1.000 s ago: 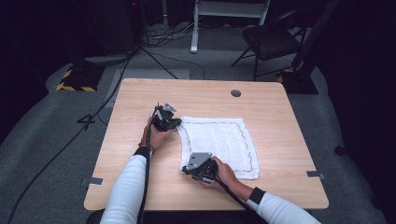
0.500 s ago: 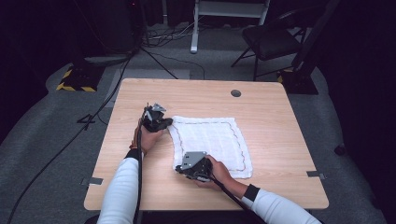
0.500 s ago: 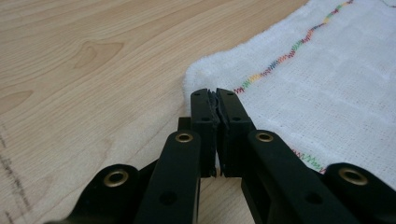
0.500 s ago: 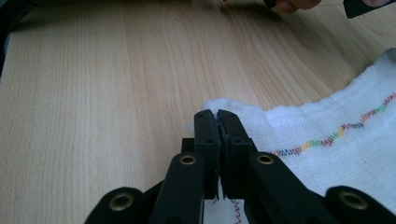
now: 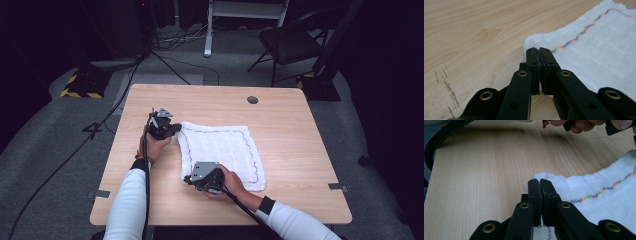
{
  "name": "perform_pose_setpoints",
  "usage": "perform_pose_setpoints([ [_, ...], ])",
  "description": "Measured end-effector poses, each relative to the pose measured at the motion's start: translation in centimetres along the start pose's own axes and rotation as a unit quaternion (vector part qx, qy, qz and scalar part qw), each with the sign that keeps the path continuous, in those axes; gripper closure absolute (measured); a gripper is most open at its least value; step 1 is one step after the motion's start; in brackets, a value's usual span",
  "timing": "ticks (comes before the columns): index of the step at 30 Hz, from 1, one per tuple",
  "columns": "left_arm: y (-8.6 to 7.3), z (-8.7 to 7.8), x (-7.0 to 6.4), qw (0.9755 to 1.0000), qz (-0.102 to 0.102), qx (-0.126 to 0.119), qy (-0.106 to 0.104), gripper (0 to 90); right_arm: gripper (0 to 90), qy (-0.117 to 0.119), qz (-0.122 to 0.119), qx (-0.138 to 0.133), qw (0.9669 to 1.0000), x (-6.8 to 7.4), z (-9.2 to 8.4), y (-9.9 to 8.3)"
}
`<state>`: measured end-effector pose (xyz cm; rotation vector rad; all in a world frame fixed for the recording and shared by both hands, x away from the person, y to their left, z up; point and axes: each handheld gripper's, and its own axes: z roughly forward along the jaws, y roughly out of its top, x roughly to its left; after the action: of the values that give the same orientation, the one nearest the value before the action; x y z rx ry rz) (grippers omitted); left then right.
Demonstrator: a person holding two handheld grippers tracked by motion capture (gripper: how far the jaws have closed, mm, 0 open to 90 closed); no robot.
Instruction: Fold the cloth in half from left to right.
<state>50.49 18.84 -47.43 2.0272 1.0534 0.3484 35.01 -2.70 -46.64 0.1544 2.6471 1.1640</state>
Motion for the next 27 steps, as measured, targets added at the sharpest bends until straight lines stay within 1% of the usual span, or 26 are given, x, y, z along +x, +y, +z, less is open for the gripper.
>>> perform_pose_setpoints([
  [8, 0.8, -0.6, -0.9, 0.9997, 0.013, -0.021, -0.001, 86.6, 87.6, -0.012, 0.005, -0.006, 0.9999, -0.4, -1.0, 0.1],
  [9, 0.9, -0.7, -0.9, 0.9997, 0.017, -0.018, -0.002, 86.7, 87.6, -0.013, 0.004, -0.007, 0.9999, -0.5, -1.2, 0.1],
  [11, 1.1, -0.6, -1.2, 0.9996, 0.019, -0.022, -0.002, 86.7, 87.6, -0.016, 0.007, -0.01, 0.9998, -0.6, -1.5, 0.0],
  [14, 1.5, -0.4, -1.6, 0.9994, 0.028, -0.022, -0.002, 86.7, 87.6, -0.017, 0.011, -0.013, 0.9997, -1.0, -2.1, -0.2],
  [16, 1.8, -0.2, -1.9, 0.9992, 0.034, -0.019, -0.003, 86.7, 87.5, -0.021, 0.016, -0.017, 0.9995, -1.3, -2.6, -0.3],
  [18, 2.2, 0.0, -2.3, 0.999, 0.038, -0.024, -0.003, 86.7, 87.6, -0.024, 0.022, -0.02, 0.9993, -1.6, -3.1, -0.6],
  [19, 2.5, 0.1, -2.5, 0.9989, 0.04, -0.025, -0.006, 86.7, 87.5, -0.026, 0.024, -0.02, 0.9992, -1.7, -3.4, -0.8],
  [20, 2.7, 0.3, -2.8, 0.9988, 0.042, -0.025, -0.009, 86.7, 87.6, -0.035, 0.027, -0.02, 0.9988, -1.8, -3.9, -1.1],
  [21, 3.0, 0.4, -3.0, 0.9986, 0.046, -0.024, -0.01, 86.7, 87.6, -0.035, 0.027, -0.02, 0.9988, -1.8, -3.9, -1.1],
  [25, 4.3, 1.4, -4.1, 0.9981, 0.055, -0.023, -0.016, 86.7, 87.5, -0.048, 0.036, -0.026, 0.9979, -2.1, -5.6, -1.7],
  [26, 4.7, 1.7, -4.4, 0.9976, 0.065, -0.02, -0.016, 86.7, 87.6, -0.052, 0.038, -0.029, 0.9975, -2.2, -6.0, -1.9],
  [27, 5.0, 2.0, -4.9, 0.9972, 0.07, -0.02, -0.019, 86.7, 87.6, -0.055, 0.042, -0.03, 0.9972, -2.3, -6.5, -2.0],
])
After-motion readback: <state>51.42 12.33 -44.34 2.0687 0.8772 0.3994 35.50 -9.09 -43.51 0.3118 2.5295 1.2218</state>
